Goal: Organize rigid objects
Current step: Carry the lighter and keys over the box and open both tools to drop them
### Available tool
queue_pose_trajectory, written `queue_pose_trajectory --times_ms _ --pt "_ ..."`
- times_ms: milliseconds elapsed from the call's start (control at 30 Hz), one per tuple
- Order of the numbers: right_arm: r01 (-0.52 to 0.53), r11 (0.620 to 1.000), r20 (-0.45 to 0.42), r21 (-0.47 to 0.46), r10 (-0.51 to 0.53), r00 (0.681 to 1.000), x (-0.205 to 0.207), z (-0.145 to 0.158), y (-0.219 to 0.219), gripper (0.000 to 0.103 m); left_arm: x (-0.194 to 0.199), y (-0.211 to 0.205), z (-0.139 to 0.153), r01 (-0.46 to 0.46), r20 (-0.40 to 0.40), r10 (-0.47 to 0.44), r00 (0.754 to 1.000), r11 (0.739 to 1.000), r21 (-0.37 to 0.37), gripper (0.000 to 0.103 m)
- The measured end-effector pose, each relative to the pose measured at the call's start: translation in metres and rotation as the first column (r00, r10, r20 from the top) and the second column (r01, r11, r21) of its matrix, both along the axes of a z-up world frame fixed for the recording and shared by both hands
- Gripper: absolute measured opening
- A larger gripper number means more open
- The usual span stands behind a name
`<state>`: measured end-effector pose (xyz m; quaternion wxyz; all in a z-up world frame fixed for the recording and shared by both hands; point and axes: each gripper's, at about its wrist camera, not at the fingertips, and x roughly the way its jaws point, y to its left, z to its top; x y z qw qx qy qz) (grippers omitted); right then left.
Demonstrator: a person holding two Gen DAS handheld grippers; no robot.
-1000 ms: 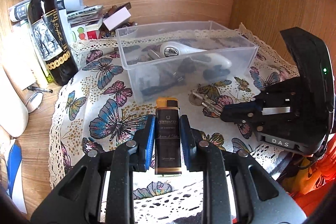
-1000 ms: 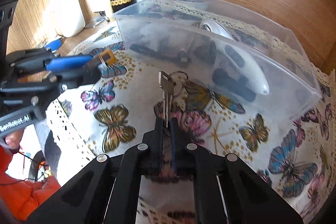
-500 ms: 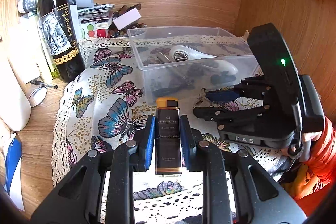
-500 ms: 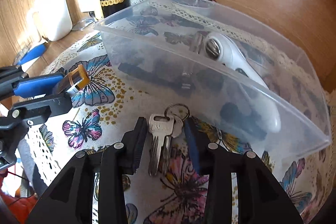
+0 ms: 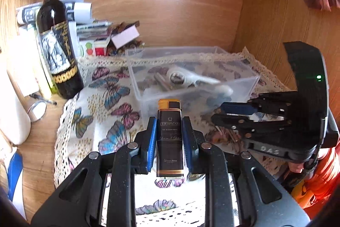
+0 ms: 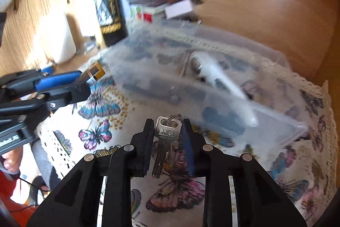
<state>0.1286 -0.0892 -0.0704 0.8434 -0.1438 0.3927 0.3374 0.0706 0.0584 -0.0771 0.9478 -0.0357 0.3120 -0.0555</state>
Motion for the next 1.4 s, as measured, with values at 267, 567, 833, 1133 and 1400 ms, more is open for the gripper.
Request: queue_pose_trajectory --times_ms 267,567,833,1133,1400 --pt "0.059 0.994 0.105 0.089 -0.069 0.992 0.002 0.043 -0.028 0.024 0.015 -0.009 0.026 0.011 0.072 -0.01 0.997 1.0 -0.005 0.023" --pt "0.105 0.98 0.2 0.169 -0.138 0.97 0.025 0.081 -0.04 0.024 0.047 -0.009 0.051 0.013 0.103 -0.01 0.995 1.0 -0.025 0.023" --pt "0.154 0.973 0.204 0.175 -0.189 0.961 0.052 0.08 -0.047 0.024 0.082 -0.013 0.049 -0.002 0.073 0.002 0.997 1.0 0.0 0.023" --pt "0.203 0.976 0.104 0.074 -0.21 0.972 0.086 0.032 -0.048 0.024 0.119 -0.015 0.01 -0.027 -0.029 0.028 0.999 0.999 0.036 0.023" --pt "0.218 0.976 0.056 0.017 -0.218 0.974 0.097 0.012 -0.047 0.024 0.13 -0.013 -0.006 -0.033 -0.089 0.035 0.995 0.999 0.027 0.023"
